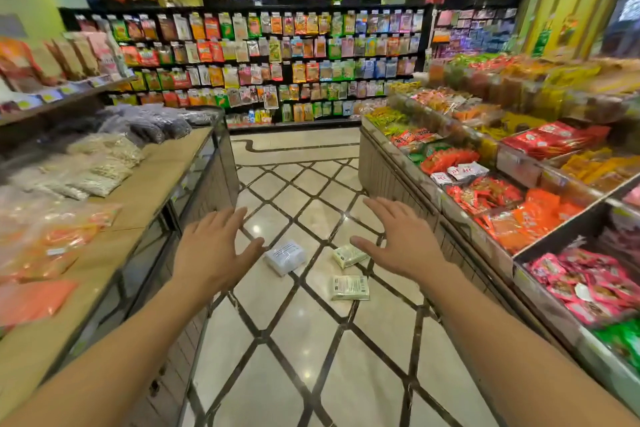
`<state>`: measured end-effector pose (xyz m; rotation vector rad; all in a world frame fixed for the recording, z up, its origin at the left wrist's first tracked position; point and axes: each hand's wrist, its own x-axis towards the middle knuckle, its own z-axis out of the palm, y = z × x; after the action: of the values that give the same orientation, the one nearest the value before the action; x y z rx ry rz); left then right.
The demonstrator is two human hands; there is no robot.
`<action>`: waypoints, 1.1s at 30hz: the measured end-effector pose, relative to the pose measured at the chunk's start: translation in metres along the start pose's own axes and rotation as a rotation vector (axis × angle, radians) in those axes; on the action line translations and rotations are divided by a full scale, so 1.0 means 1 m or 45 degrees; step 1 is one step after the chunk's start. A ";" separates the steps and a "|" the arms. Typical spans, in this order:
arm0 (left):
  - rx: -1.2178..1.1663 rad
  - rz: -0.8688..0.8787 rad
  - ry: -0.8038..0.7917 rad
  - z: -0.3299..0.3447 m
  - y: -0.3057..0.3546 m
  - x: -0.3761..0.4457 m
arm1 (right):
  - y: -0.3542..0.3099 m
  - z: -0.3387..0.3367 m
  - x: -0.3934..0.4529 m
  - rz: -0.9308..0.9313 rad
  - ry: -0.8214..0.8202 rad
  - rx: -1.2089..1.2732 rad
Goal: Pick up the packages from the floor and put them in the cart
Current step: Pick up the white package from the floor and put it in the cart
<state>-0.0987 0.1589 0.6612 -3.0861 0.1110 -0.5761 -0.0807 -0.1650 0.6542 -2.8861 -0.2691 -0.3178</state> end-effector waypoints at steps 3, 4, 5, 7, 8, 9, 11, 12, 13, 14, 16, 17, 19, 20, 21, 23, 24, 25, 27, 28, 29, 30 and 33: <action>-0.009 -0.030 -0.049 0.036 -0.017 0.050 | 0.001 0.027 0.059 -0.013 0.003 0.013; -0.007 -0.020 -0.043 0.049 -0.024 0.066 | 0.002 0.037 0.079 -0.020 0.009 0.013; -0.008 -0.006 -0.039 0.064 -0.030 0.085 | 0.002 0.048 0.101 -0.025 0.014 0.011; 0.001 0.009 -0.054 0.093 -0.046 0.126 | 0.002 0.067 0.148 -0.020 0.004 0.009; 0.012 0.010 -0.068 0.107 -0.054 0.148 | 0.002 0.076 0.172 -0.011 -0.007 0.012; 0.014 0.013 -0.074 0.120 -0.061 0.171 | 0.001 0.084 0.197 -0.002 -0.017 0.014; -0.018 0.038 -0.080 0.144 -0.076 0.221 | 0.000 0.096 0.249 0.008 -0.041 0.000; -0.035 0.048 -0.084 0.153 -0.083 0.246 | 0.000 0.101 0.275 0.014 -0.052 -0.004; -0.045 0.054 -0.084 0.162 -0.089 0.271 | 0.000 0.105 0.301 0.019 -0.058 -0.007; -0.050 0.052 -0.089 0.170 -0.095 0.296 | 0.001 0.108 0.328 0.019 -0.060 -0.013; -0.050 0.033 -0.116 0.185 -0.106 0.343 | 0.003 0.115 0.379 0.010 -0.051 -0.031; -0.047 0.020 -0.119 0.192 -0.111 0.365 | 0.004 0.119 0.402 0.008 -0.043 -0.034; -0.031 0.014 -0.112 0.209 -0.119 0.406 | 0.007 0.128 0.446 -0.001 -0.038 -0.031; -0.021 0.012 -0.118 0.218 -0.122 0.424 | 0.008 0.133 0.468 -0.010 -0.038 -0.026; -0.010 0.011 -0.123 0.227 -0.125 0.442 | 0.010 0.139 0.488 -0.018 -0.035 -0.020; 0.005 0.019 -0.114 0.247 -0.131 0.478 | 0.014 0.155 0.530 -0.029 -0.038 -0.005; 0.006 0.031 -0.122 0.257 -0.134 0.496 | 0.017 0.164 0.551 -0.033 -0.044 0.005; 0.010 0.049 -0.132 0.269 -0.136 0.513 | 0.020 0.175 0.573 -0.040 -0.048 0.014; 0.027 0.075 -0.128 0.297 -0.141 0.549 | 0.028 0.203 0.619 -0.059 -0.050 0.042; 0.025 0.072 -0.128 0.311 -0.144 0.568 | 0.032 0.219 0.643 -0.073 -0.048 0.058; 0.019 0.061 -0.139 0.326 -0.147 0.589 | 0.036 0.235 0.669 -0.092 -0.055 0.071; 0.017 0.048 -0.150 0.340 -0.150 0.609 | 0.040 0.251 0.695 -0.106 -0.072 0.080; 0.041 -0.021 -0.234 0.385 -0.156 0.670 | 0.054 0.297 0.771 -0.121 -0.142 0.095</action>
<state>0.6743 0.2635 0.5452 -3.0920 0.0754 -0.2886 0.7275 -0.0245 0.5415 -2.8265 -0.4295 -0.1588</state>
